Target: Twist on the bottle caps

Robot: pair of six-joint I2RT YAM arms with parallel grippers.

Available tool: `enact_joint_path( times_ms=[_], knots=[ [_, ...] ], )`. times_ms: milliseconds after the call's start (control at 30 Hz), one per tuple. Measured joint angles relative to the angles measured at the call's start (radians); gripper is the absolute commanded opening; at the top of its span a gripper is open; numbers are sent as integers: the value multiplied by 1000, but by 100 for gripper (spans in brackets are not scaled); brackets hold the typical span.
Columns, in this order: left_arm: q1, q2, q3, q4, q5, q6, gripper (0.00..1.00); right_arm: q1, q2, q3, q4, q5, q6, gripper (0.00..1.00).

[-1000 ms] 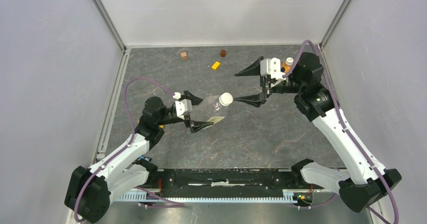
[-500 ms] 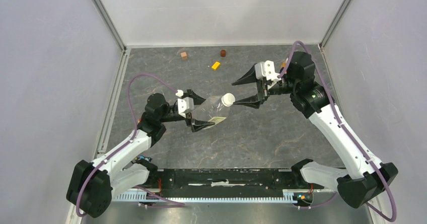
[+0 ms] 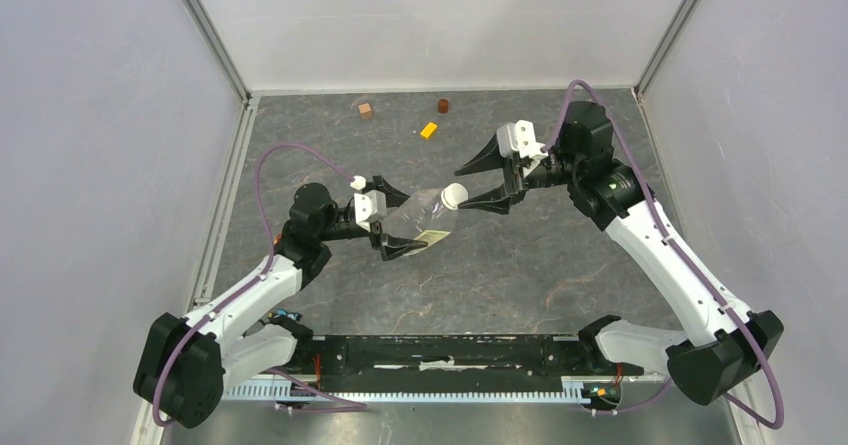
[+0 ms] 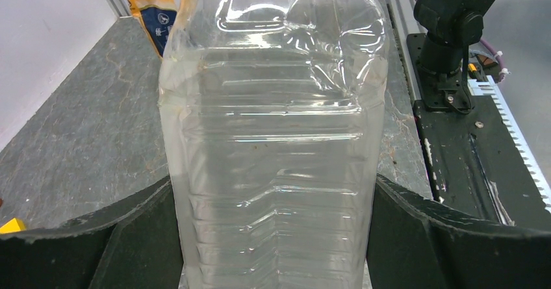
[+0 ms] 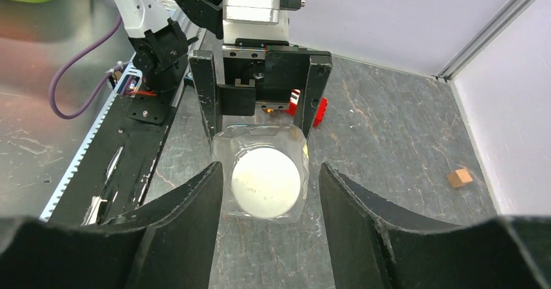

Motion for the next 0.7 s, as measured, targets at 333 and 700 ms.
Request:
enact_joint_path(
  times_ms=[333,700],
  knots=[
    [0,7,15,1,1,0,26,2,23,0,0,-3,-3,55],
    [-1,18,24,2,-13,1,25,8,34,0,1,3,0,31]
  ],
)
